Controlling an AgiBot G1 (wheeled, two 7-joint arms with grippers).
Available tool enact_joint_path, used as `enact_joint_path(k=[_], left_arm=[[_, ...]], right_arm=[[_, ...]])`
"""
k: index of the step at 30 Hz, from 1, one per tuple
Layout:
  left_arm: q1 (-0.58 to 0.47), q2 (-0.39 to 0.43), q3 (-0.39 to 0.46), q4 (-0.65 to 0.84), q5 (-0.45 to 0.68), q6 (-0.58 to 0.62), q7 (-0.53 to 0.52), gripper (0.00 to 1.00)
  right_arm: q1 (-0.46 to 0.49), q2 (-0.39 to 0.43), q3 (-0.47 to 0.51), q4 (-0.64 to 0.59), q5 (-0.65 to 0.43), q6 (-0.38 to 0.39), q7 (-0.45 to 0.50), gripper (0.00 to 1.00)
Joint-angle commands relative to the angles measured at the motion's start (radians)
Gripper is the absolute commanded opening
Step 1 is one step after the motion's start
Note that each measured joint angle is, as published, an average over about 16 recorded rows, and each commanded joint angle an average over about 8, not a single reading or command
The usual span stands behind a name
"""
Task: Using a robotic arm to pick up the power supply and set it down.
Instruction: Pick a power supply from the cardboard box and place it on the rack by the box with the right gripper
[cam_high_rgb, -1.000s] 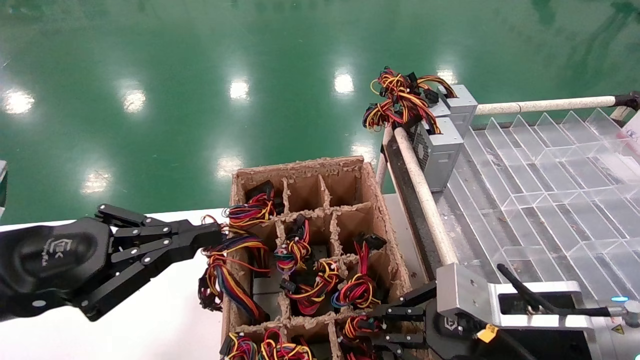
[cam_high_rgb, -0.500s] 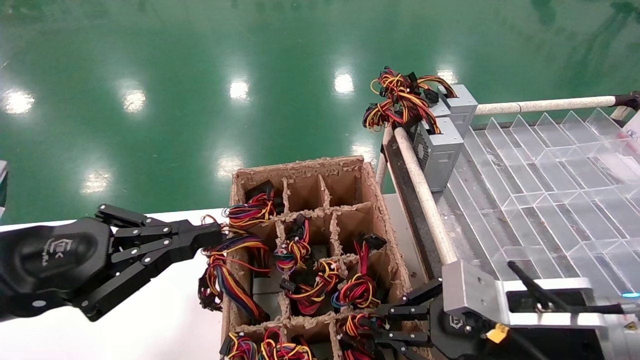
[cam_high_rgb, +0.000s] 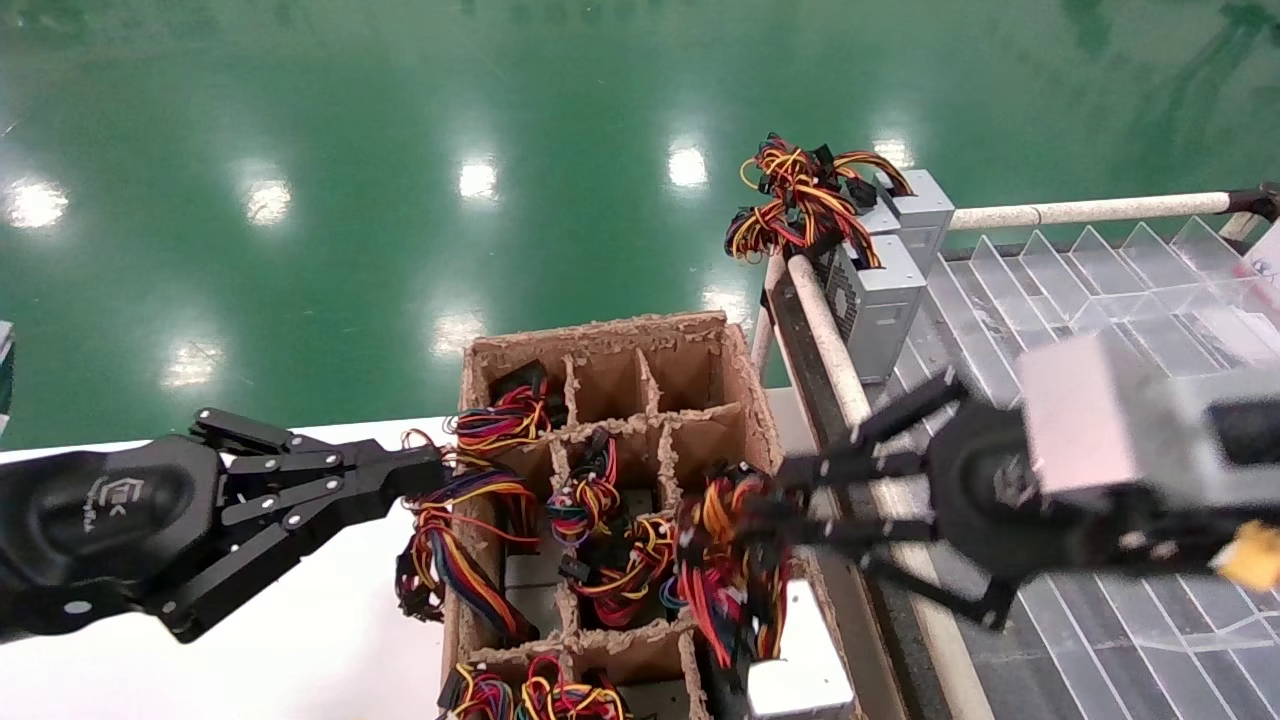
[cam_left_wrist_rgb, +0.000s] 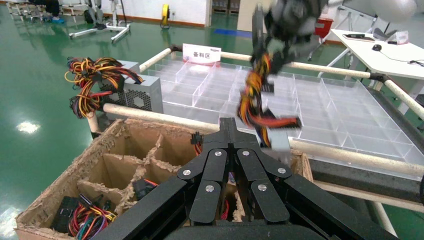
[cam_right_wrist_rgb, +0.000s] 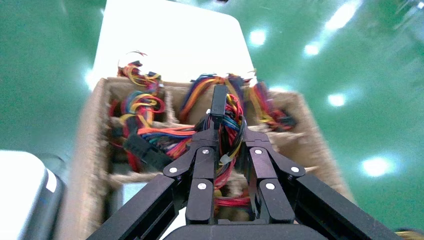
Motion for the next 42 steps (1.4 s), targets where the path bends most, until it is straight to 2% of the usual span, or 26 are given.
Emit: enact_joint_path(k=[1,10,17,24,29,42], left_arm=[[0.000,0.000,0.000,0.000,0.000,0.000,0.000,0.00],[0.000,0.000,0.000,0.000,0.000,0.000,0.000,0.00],[0.000,0.000,0.000,0.000,0.000,0.000,0.000,0.00],[0.000,0.000,0.000,0.000,0.000,0.000,0.000,0.00],[0.000,0.000,0.000,0.000,0.000,0.000,0.000,0.00],[0.000,0.000,0.000,0.000,0.000,0.000,0.000,0.00]], right_arm=[[0.068,0.000,-0.013,0.000,-0.001,-0.018,-0.007,0.00],[0.425,-0.039,-0.198,-0.019,-0.071,-0.021,-0.081,0.00],[0.606,-0.083,-0.296,-0.051,-0.164,-0.015,-0.153,0.00],[0.717,-0.125,-0.349,-0.118,-0.255,0.002,-0.247,0.00],[0.777,-0.157,-0.377,-0.180,-0.363,0.027,-0.339,0.00],[0.845,-0.204,-0.456,-0.352,-0.616,0.089,-0.528,0.00]])
